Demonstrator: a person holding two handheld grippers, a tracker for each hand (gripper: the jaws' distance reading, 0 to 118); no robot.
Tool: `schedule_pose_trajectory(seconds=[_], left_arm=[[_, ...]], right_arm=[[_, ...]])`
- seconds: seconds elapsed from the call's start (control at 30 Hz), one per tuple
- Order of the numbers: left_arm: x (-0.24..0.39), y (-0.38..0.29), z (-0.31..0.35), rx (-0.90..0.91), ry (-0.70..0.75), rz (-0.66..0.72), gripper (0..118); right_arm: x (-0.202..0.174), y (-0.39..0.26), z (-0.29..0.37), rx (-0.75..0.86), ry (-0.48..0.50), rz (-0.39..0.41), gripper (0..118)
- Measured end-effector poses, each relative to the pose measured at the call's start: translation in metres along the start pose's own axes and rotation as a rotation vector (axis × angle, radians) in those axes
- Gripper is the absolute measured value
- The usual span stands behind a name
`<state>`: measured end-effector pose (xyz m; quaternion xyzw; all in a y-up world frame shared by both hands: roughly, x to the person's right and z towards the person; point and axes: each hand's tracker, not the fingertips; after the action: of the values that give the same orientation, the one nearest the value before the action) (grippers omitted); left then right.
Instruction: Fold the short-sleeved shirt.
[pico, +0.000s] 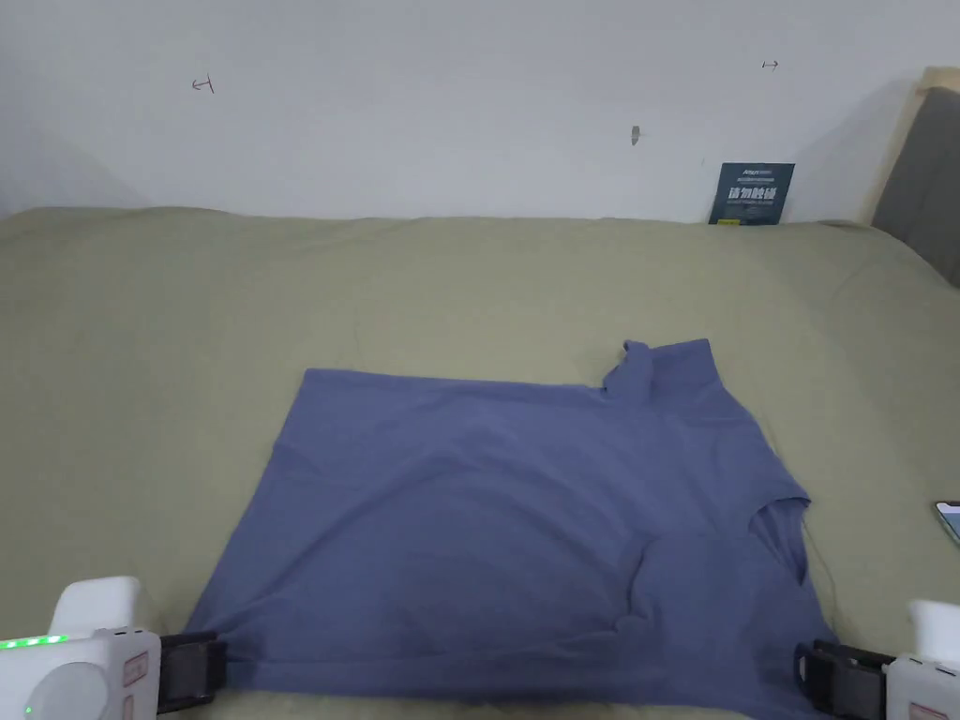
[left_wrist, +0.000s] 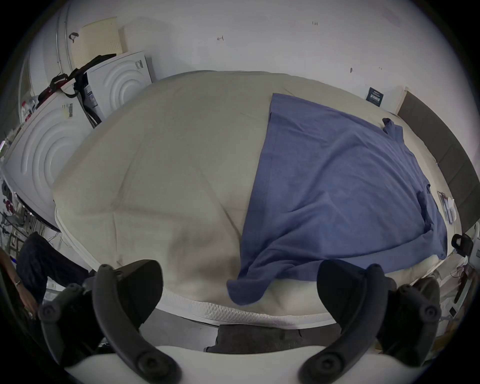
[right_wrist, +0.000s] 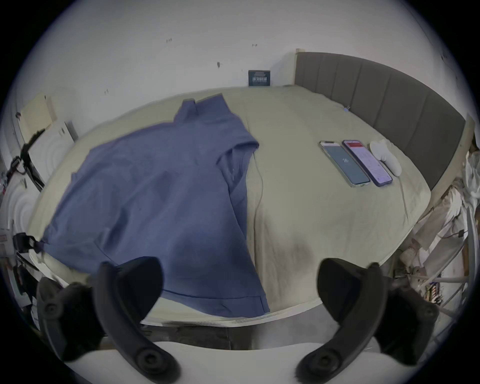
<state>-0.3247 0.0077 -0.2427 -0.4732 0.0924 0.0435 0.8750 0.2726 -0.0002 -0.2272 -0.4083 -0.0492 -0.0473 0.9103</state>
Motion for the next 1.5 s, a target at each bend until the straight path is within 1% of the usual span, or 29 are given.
schedule_pose_trajectory(seconds=[0.13, 0.17, 0.2, 0.23, 0.27, 0.3, 0.33, 0.43, 0.57, 0.6, 0.63, 0.67, 0.7, 0.73, 0.87, 0.9, 0.93, 1.0, 1.03, 1.07, 1.1, 1.13, 1.17, 1.2, 1.23, 1.27, 1.3, 1.4, 1.5], left_arm=[[-0.007, 0.007, 0.024, 0.062, 0.021, -0.006, 114], [-0.009, 0.009, 0.034, 0.109, -0.004, 0.009, 103], [-0.011, 0.013, 0.039, 0.130, -0.025, 0.013, 85], [-0.012, 0.016, 0.047, 0.150, -0.039, 0.016, 53], [-0.013, 0.017, 0.053, 0.153, -0.044, 0.031, 1], [-0.014, 0.019, 0.056, 0.155, -0.042, 0.030, 1], [-0.016, 0.020, 0.056, 0.166, -0.051, 0.055, 1], [-0.013, 0.016, 0.057, 0.151, -0.049, 0.019, 1], [-0.020, 0.011, 0.044, 0.106, -0.040, 0.017, 1], [-0.024, 0.009, 0.041, 0.086, -0.044, 0.013, 10], [-0.024, 0.008, 0.037, 0.069, -0.065, 0.016, 47], [-0.023, 0.006, 0.029, 0.020, -0.106, 0.043, 116], [-0.020, 0.003, 0.020, -0.067, -0.152, 0.027, 117], [-0.021, 0.004, 0.011, -0.003, -0.206, -0.037, 116], [-0.016, 0.008, -0.009, -0.054, -0.096, -0.078, 114], [-0.016, 0.009, -0.011, -0.054, -0.091, -0.079, 110], [-0.018, 0.010, -0.014, -0.055, -0.101, -0.081, 99], [-0.014, 0.011, -0.019, -0.063, -0.105, -0.066, 41], [-0.015, 0.011, -0.021, -0.064, -0.114, -0.062, 20], [-0.015, 0.011, -0.023, -0.066, -0.146, -0.041, 13], [-0.014, 0.012, -0.024, -0.091, -0.154, -0.021, 10], [-0.001, 0.006, -0.006, -0.088, -0.134, -0.027, 9], [0.005, 0.002, 0.003, -0.074, -0.135, -0.026, 9], [0.010, 0.002, 0.007, -0.073, -0.131, -0.037, 9], [0.014, 0.001, 0.012, -0.064, -0.116, -0.040, 9], [0.002, 0.008, 0.001, -0.066, -0.124, -0.037, 9], [-0.001, 0.011, -0.001, -0.067, -0.128, -0.029, 9], [-0.003, 0.014, -0.004, -0.070, -0.136, -0.006, 9], [-0.004, 0.018, -0.007, -0.069, -0.125, -0.008, 9]], right_arm=[[0.001, 0.007, 0.018, -0.023, -0.025, 0.030, 115], [0.000, 0.009, 0.023, -0.018, -0.023, 0.039, 109], [-0.002, 0.011, 0.028, 0.000, -0.004, 0.038, 95], [-0.005, 0.014, 0.035, 0.039, 0.015, 0.026, 64], [-0.008, 0.016, 0.041, 0.080, 0.020, 0.014, 6], [-0.013, 0.017, 0.043, 0.095, -0.002, 0.029, 0], [-0.016, 0.018, 0.044, 0.127, -0.042, 0.033, 0], [-0.029, 0.018, 0.049, 0.114, 0.022, 0.027, 0], [-0.041, 0.013, 0.061, 0.124, 0.023, 0.077, 0], [-0.043, 0.011, 0.062, 0.121, 0.021, 0.079, 0], [-0.037, 0.011, 0.056, 0.100, 0.027, 0.073, 0], [-0.034, 0.011, 0.053, 0.092, 0.025, 0.090, 0], [-0.033, 0.010, 0.051, 0.086, 0.028, 0.097, 0], [-0.031, 0.009, 0.049, 0.080, 0.020, 0.101, 0], [-0.022, 0.007, 0.039, 0.048, -0.003, 0.101, 0], [-0.020, 0.006, 0.038, 0.045, -0.008, 0.092, 0], [-0.017, 0.006, 0.036, 0.043, -0.015, 0.080, 0], [-0.010, 0.006, 0.032, 0.028, -0.010, 0.078, 0], [-0.004, 0.003, 0.025, 0.022, -0.021, 0.081, 0], [0.000, 0.002, 0.022, 0.021, -0.026, 0.085, 1], [0.005, 0.002, 0.021, 0.023, -0.022, 0.085, 4], [0.009, 0.003, 0.019, 0.022, -0.018, 0.083, 26], [0.006, -0.001, 0.020, 0.026, -0.008, 0.077, 84], [0.008, -0.001, 0.018, 0.022, 0.014, 0.072, 118], [0.011, 0.000, 0.013, -0.012, 0.041, 0.067, 117], [0.016, -0.004, 0.013, -0.053, 0.021, 0.055, 117], [0.009, -0.001, 0.005, -0.017, 0.053, 0.077, 117], [0.014, -0.003, -0.023, -0.082, 0.032, 0.113, 117], [-0.008, -0.027, -0.017, -0.163, 0.042, 0.147, 113]])
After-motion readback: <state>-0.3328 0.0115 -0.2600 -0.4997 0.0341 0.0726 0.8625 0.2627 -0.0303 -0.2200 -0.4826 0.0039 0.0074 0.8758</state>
